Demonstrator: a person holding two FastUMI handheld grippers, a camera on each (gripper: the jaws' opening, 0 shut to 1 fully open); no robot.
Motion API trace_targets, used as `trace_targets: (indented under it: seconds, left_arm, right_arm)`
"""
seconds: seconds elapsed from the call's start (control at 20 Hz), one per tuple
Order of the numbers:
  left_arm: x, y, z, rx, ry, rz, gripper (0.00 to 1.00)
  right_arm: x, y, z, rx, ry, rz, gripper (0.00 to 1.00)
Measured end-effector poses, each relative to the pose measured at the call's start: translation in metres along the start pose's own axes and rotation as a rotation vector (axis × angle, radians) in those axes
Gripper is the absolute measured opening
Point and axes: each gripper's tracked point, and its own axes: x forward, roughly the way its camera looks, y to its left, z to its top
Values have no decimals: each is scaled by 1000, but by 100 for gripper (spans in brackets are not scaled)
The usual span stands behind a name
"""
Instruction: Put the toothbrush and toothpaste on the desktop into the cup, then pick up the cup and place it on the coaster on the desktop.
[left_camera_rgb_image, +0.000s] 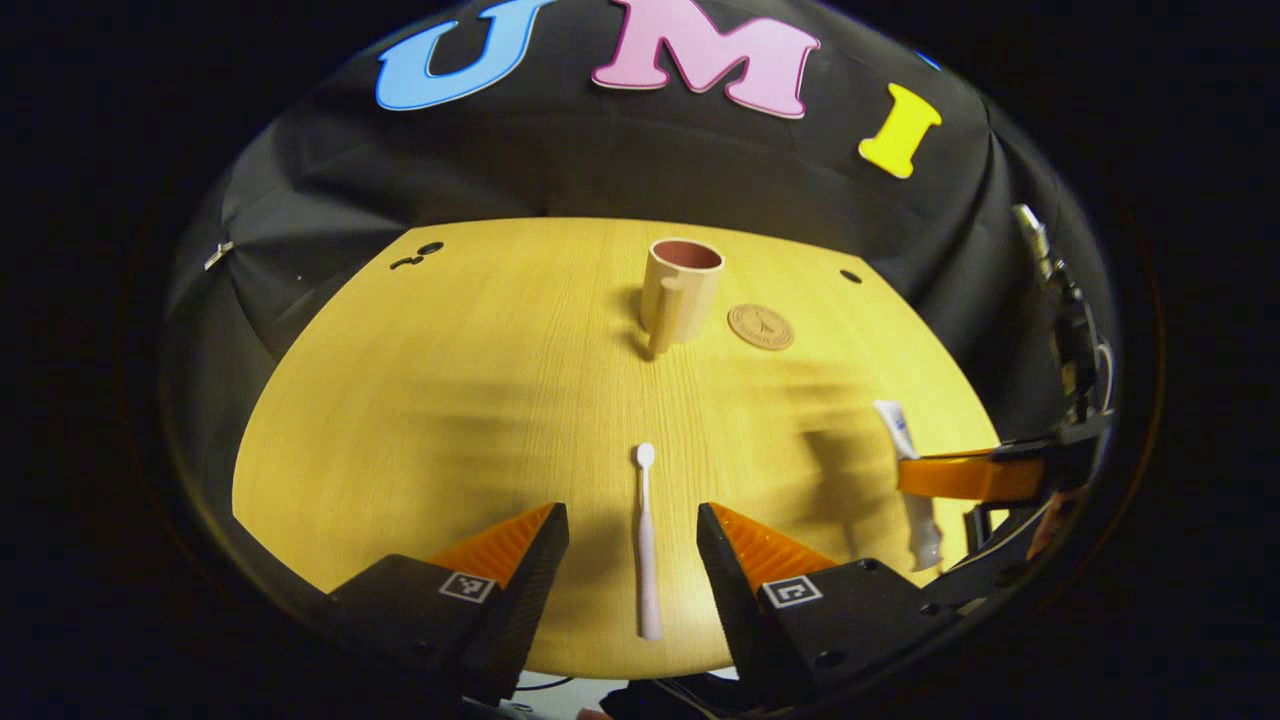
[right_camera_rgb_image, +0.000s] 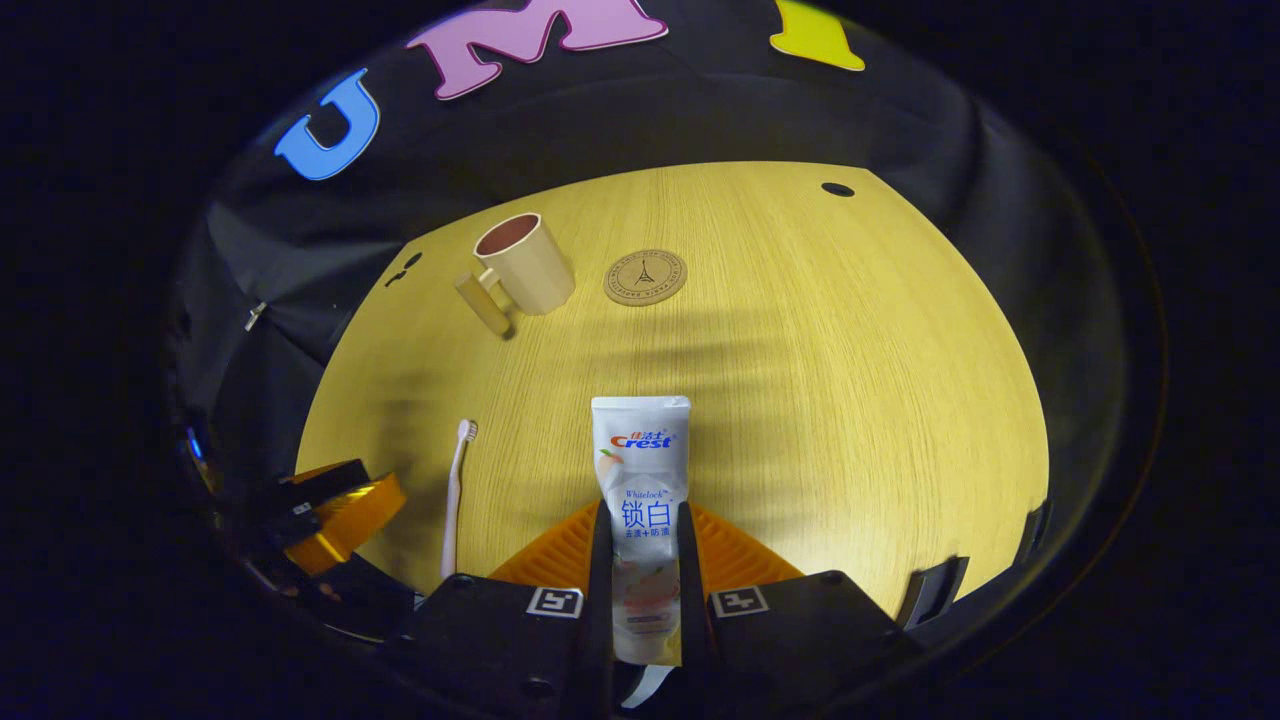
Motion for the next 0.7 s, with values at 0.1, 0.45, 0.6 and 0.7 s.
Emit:
trace_targets:
  seconds: [0.1, 0.45, 0.6, 0.7]
  left_arm:
    - [17, -1, -5, 17, 27, 10, 87]
    - [52, -6, -15, 27, 109, 23, 77]
    - [60, -8, -22, 31, 151, 19, 77]
    - [65, -8, -28, 36, 179, 22, 67]
  right_arm:
    - [-8, -1, 1, 3, -4, 7, 31]
    - [-22, -9, 9, -3, -34, 8, 31]
    - [-26, -13, 11, -5, -41, 2, 31]
    - [-28, -15, 12, -1, -45, -1, 31]
